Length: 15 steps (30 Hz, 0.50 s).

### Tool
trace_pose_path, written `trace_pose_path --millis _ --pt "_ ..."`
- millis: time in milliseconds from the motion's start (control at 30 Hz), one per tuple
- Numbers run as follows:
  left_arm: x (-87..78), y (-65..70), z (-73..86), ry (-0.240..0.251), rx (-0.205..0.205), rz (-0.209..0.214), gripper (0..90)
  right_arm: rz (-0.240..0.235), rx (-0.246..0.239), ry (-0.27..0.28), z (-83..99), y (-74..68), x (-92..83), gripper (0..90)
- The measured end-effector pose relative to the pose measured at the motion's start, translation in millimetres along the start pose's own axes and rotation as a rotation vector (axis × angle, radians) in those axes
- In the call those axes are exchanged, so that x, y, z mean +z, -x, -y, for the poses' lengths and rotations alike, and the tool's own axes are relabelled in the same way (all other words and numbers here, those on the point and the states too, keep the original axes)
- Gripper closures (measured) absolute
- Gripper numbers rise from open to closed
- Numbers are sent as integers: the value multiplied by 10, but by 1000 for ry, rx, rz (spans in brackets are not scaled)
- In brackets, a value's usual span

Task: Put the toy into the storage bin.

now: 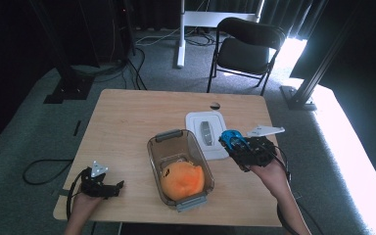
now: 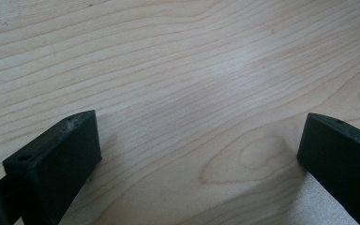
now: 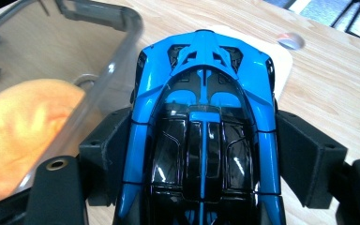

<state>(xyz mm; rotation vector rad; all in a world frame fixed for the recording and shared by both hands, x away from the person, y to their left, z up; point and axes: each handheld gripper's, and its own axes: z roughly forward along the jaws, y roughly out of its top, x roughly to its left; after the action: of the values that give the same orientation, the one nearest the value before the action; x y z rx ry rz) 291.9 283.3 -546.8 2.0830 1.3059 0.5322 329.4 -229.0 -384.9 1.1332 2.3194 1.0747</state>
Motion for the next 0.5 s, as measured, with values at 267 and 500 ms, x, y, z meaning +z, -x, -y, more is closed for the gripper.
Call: trace_pose_path --millis 267,500 --pt "-1 -1 -1 -2 2 0 1 -20 -18 5 -181 -149 77 255" --pt "-1 0 -1 -1 0 0 1 -34 -27 8 -316 -290 172 255"
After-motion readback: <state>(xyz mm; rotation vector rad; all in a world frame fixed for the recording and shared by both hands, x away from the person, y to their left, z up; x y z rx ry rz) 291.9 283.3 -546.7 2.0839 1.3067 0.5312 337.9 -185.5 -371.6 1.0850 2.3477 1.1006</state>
